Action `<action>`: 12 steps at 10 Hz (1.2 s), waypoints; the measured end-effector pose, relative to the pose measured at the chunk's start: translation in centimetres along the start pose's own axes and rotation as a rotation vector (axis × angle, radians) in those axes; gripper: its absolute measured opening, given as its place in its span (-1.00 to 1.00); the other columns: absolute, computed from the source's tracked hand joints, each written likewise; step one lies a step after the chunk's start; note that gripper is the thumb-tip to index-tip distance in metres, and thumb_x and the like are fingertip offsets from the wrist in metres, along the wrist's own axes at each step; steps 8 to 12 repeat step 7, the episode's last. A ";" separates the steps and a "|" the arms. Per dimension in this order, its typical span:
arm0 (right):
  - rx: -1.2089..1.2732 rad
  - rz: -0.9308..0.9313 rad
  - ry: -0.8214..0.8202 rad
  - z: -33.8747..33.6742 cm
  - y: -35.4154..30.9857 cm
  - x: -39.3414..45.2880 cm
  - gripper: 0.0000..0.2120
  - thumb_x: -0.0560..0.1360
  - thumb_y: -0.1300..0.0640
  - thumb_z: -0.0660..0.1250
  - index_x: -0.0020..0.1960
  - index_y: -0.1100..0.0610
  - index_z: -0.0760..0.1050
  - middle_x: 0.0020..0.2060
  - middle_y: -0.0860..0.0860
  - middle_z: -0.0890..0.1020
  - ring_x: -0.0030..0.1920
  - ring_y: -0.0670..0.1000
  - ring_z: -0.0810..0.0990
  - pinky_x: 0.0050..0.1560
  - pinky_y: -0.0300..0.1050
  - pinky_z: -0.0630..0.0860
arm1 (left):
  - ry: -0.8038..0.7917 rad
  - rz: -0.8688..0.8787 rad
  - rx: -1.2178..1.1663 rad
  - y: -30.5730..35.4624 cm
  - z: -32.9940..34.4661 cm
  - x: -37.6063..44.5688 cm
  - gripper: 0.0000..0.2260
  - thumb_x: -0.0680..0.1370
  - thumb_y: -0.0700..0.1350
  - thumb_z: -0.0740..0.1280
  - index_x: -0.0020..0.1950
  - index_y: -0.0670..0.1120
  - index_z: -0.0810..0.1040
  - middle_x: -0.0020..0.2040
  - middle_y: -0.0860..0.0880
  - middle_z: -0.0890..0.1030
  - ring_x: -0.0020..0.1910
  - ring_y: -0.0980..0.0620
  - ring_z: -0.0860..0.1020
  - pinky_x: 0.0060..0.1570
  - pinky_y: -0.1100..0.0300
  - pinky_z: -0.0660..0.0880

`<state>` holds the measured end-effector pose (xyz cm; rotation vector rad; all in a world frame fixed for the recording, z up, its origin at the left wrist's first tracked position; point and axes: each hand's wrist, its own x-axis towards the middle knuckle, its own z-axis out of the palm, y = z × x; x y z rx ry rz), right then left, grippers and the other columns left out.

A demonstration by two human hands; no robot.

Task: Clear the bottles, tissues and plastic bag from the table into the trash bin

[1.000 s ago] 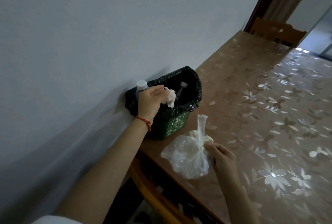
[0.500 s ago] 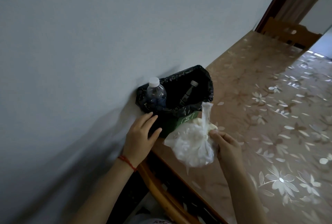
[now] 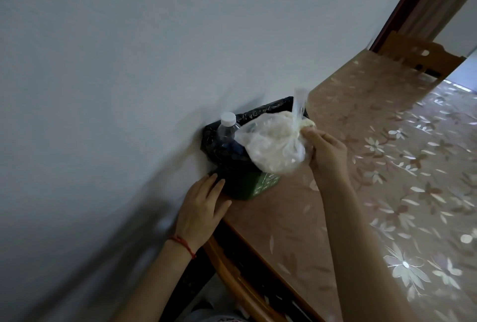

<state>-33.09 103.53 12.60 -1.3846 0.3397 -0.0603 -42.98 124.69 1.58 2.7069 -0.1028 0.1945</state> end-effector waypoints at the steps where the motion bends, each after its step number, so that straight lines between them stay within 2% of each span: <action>1: -0.001 0.011 0.032 1.0 -0.3 1.8 -0.86 0.38 0.22 0.43 -0.35 0.15 0.57 -0.41 0.10 0.55 -0.36 0.06 0.50 -0.21 -0.03 0.48 | -0.001 -0.007 0.003 0.2 0.0 -0.1 -0.40 0.58 0.20 -0.11 0.23 -0.19 0.50 0.19 -0.20 0.56 0.18 -0.17 0.51 0.18 -0.05 0.42; 2: 0.003 0.022 0.065 1.6 0.0 3.1 -0.91 0.38 0.23 0.43 -0.29 0.19 0.57 -0.36 0.11 0.59 -0.32 0.07 0.55 -0.16 -0.01 0.54 | 0.013 -0.007 0.001 0.5 -0.1 -0.1 -0.40 0.59 0.20 -0.12 0.22 -0.19 0.50 0.18 -0.19 0.56 0.18 -0.16 0.52 0.17 -0.04 0.43; 3: -0.010 0.028 0.096 1.8 0.4 4.0 -0.92 0.39 0.22 0.42 -0.18 0.24 0.58 -0.34 0.09 0.60 -0.31 0.04 0.58 -0.19 -0.07 0.56 | 0.020 -0.012 -0.010 0.6 -0.1 -0.3 -0.40 0.59 0.20 -0.11 0.22 -0.20 0.50 0.18 -0.20 0.56 0.18 -0.17 0.52 0.18 -0.03 0.40; 4: -0.031 0.021 0.107 1.7 0.8 4.2 -0.82 0.44 0.19 0.39 -0.04 0.28 0.58 -0.37 0.05 0.56 -0.36 -0.02 0.51 -0.37 -0.20 0.50 | 0.017 -0.007 -0.024 0.7 -0.1 -0.4 -0.40 0.59 0.20 -0.11 0.23 -0.20 0.49 0.19 -0.20 0.56 0.19 -0.16 0.51 0.19 -0.03 0.40; 5: -0.072 -0.001 0.066 1.3 1.6 3.8 -0.77 0.46 0.16 0.37 0.06 0.27 0.57 -0.22 0.10 0.61 -0.23 -0.03 0.58 -0.27 -0.29 0.58 | 0.003 -0.012 -0.027 0.7 -0.1 -0.5 -0.40 0.59 0.20 -0.10 0.23 -0.20 0.49 0.19 -0.20 0.55 0.19 -0.16 0.50 0.19 -0.03 0.39; 6: -0.183 -0.040 0.064 0.5 2.1 2.6 -0.76 0.46 0.15 0.37 0.09 0.23 0.55 -0.05 0.15 0.64 -0.06 0.00 0.62 0.01 -0.15 0.59 | 0.011 0.003 -0.009 0.6 -0.1 -0.6 -0.39 0.58 0.21 -0.11 0.24 -0.19 0.49 0.20 -0.20 0.55 0.20 -0.17 0.50 0.20 -0.01 0.34; 7: -0.335 -0.200 0.073 -0.2 3.0 0.2 -0.78 0.45 0.12 0.38 0.07 0.15 0.57 -0.07 0.06 0.66 -0.04 0.00 0.63 0.08 -0.07 0.56 | 0.025 0.008 -0.021 0.6 0.4 -0.7 -0.39 0.58 0.21 -0.12 0.24 -0.20 0.48 0.21 -0.20 0.54 0.20 -0.17 0.50 0.21 0.01 0.32; 12: -0.335 -0.200 0.073 -0.2 3.0 0.2 -0.78 0.45 0.12 0.38 0.07 0.15 0.57 -0.07 0.06 0.66 -0.04 0.00 0.63 0.08 -0.07 0.56 | 0.025 0.008 -0.021 0.6 0.4 -0.7 -0.39 0.58 0.21 -0.12 0.24 -0.20 0.48 0.21 -0.20 0.54 0.20 -0.17 0.50 0.21 0.01 0.32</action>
